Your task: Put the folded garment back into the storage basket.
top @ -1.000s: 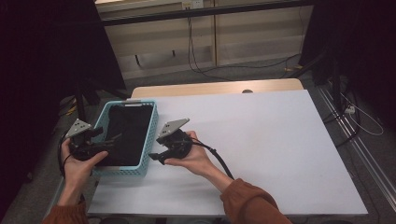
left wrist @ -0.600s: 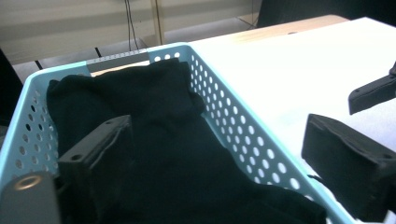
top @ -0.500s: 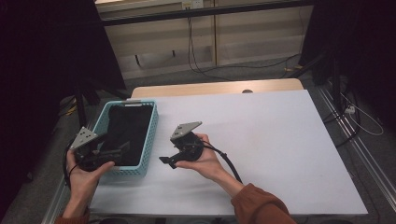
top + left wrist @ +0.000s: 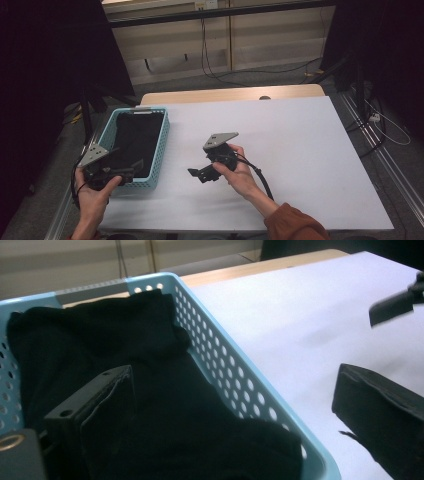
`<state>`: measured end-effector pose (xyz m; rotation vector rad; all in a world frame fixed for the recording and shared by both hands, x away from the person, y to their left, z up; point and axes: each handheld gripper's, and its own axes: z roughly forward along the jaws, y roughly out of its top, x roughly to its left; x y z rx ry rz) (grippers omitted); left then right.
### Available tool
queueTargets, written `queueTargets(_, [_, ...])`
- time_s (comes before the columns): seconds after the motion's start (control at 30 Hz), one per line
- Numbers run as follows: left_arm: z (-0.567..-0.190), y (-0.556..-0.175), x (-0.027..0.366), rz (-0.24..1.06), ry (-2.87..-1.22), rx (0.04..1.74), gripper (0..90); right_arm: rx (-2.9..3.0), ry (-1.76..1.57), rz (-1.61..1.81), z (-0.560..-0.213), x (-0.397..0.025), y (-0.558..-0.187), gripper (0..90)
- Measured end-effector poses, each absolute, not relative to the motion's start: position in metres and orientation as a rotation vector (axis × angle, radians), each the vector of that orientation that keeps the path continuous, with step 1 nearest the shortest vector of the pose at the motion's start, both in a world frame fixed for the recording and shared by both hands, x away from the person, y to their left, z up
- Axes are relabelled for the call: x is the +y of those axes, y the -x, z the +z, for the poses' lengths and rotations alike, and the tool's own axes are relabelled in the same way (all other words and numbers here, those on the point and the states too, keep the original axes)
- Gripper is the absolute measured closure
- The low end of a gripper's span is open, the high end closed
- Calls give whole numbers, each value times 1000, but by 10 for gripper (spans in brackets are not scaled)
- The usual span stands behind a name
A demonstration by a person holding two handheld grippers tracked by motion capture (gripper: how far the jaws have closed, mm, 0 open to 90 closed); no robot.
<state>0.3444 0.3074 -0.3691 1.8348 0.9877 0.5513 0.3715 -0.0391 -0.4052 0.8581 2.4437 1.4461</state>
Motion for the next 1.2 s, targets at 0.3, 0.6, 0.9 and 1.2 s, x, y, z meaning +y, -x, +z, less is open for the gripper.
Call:
queueTargets(0.3, [-379, -329, 310, 554, -1803, 1022, 37, 2385, -914, 1364, -410, -64, -360, 90])
queueTargets(0.6, [-387, -322, 292, 556, -1792, 988, 42, 2344, -952, 1279, -417, -94, -342, 83])
queueTargets(0.9, [-396, -318, 262, 476, -1839, 917, 38, 2312, -1016, 1237, -426, -129, -328, 82])
queueTargets(1.2, [-391, -321, 242, 459, -1864, 872, 39, 2254, -1054, 1207, -425, -154, -314, 89])
